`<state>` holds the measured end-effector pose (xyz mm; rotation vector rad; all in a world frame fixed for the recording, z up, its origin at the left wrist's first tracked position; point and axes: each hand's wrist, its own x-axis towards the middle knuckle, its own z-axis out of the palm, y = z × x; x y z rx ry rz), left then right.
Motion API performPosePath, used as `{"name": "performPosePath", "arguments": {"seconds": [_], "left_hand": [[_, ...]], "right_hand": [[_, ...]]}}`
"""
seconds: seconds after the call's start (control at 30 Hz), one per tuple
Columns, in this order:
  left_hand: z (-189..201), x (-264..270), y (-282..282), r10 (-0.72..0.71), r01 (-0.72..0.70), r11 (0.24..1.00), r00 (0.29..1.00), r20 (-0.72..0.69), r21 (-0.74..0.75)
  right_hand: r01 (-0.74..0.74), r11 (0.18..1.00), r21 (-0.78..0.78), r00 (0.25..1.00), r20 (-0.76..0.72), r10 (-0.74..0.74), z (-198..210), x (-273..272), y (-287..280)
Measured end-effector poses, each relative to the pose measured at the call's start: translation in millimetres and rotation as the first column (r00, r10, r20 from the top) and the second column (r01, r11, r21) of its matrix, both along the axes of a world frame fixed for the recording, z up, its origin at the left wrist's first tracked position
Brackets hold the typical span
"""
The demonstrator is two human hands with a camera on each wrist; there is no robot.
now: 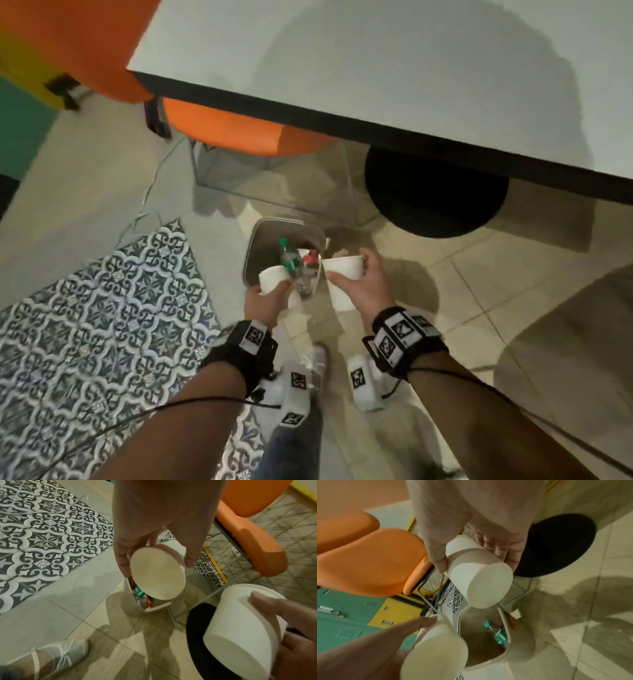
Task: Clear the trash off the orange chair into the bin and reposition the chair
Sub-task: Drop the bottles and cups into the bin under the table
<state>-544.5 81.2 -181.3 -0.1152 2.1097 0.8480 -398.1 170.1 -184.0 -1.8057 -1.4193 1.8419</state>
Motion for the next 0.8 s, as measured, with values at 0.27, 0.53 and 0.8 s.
{"name": "performPosePath", "arguments": {"seconds": [0.27,0.53,0.8], "left_hand": [[-39.9,-89.4,15.8,-0.063,0.066,0.993,0.998,0.028,-0.097],[-21.0,-56.2,5.5,-0.338,0.335,0.937,0.941,-0.013,-0.104],[32.7,108.9,61.6,-0.655,0.654,0.755,0.756,0.001,0.036]], "right_hand": [[-0.145,0.989,0.002,0.987,0.065,0.145,-34.9,-106.6,-0.1],[-0.280,0.955,0.093,0.945,0.203,0.257,3.6,-63.3,-10.9],[-0.028,0.950,0.312,0.966,0.252,-0.054,60.2,110.4,-7.0]]}}
